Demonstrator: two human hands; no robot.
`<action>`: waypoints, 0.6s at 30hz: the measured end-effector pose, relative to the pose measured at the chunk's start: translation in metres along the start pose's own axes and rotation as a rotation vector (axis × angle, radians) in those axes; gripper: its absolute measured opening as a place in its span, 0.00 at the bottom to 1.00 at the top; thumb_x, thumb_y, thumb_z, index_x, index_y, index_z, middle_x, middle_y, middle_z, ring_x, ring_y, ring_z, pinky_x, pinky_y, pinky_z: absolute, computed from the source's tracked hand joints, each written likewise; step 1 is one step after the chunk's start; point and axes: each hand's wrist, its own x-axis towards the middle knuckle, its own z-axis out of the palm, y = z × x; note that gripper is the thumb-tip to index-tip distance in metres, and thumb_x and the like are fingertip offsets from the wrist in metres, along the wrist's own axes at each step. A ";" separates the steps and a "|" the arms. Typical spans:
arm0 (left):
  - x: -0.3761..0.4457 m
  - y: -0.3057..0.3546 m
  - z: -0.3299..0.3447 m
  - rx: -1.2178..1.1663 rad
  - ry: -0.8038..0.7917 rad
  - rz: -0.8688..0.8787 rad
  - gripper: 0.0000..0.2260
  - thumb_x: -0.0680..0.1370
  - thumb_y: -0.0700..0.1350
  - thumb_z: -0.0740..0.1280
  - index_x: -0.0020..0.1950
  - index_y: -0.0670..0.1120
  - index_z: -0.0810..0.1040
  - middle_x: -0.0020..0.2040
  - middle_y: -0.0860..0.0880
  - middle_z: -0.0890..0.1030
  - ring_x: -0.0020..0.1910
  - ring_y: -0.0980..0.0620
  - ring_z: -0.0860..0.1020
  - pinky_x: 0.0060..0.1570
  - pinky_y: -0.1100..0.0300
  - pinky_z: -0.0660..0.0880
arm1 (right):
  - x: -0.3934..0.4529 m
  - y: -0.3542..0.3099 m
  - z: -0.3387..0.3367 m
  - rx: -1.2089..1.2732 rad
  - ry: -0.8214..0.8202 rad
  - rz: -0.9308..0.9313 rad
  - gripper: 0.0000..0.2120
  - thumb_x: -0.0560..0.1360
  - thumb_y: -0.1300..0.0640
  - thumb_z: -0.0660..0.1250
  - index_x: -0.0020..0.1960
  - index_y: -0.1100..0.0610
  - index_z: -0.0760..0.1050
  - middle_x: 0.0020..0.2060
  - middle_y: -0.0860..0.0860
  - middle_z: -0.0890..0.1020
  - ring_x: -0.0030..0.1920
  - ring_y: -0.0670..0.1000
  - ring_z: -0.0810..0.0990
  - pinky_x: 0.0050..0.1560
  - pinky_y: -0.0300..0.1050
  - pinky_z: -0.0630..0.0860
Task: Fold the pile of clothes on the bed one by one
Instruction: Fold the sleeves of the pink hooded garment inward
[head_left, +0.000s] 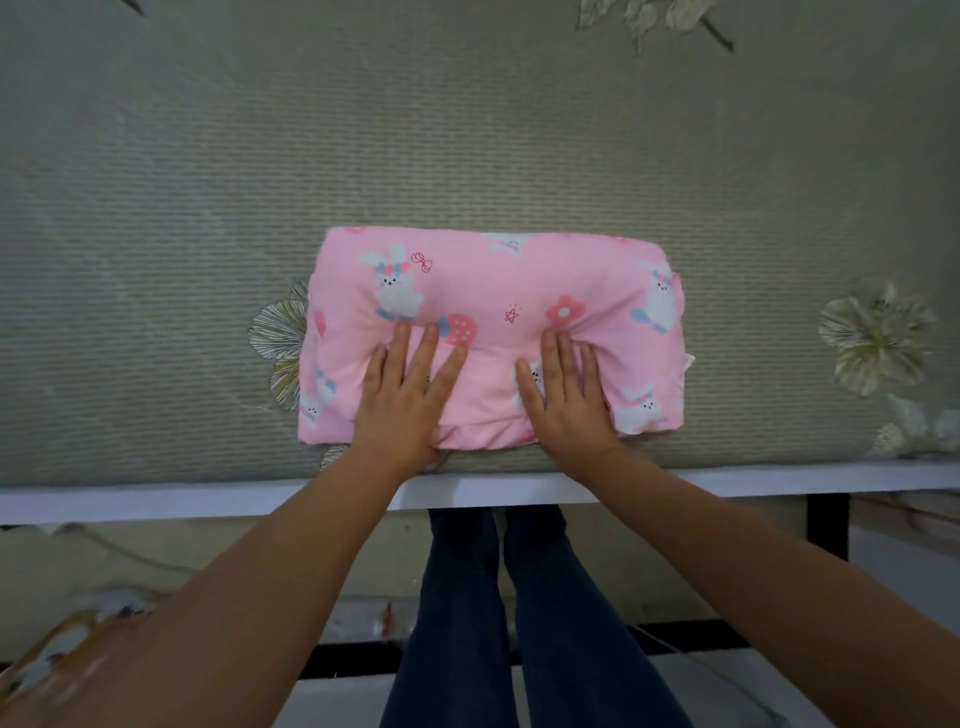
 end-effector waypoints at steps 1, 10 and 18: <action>0.000 0.000 -0.001 0.036 0.047 0.016 0.49 0.53 0.47 0.81 0.71 0.47 0.62 0.69 0.34 0.64 0.66 0.27 0.61 0.62 0.34 0.61 | 0.000 -0.001 0.002 0.007 0.026 0.002 0.12 0.76 0.66 0.47 0.56 0.62 0.65 0.47 0.64 0.82 0.49 0.61 0.82 0.47 0.56 0.78; 0.010 0.015 -0.019 0.115 0.209 -0.059 0.45 0.50 0.50 0.81 0.62 0.35 0.70 0.58 0.29 0.74 0.56 0.28 0.73 0.49 0.30 0.68 | 0.036 0.040 -0.020 0.093 0.178 -0.086 0.20 0.68 0.63 0.52 0.42 0.59 0.84 0.40 0.55 0.85 0.39 0.50 0.85 0.38 0.40 0.80; 0.072 0.089 -0.100 0.123 0.349 0.044 0.32 0.54 0.34 0.78 0.56 0.30 0.74 0.51 0.31 0.79 0.49 0.33 0.79 0.42 0.36 0.74 | 0.024 0.142 -0.076 0.308 0.277 0.161 0.26 0.44 0.68 0.76 0.43 0.68 0.81 0.39 0.62 0.84 0.37 0.58 0.84 0.31 0.48 0.79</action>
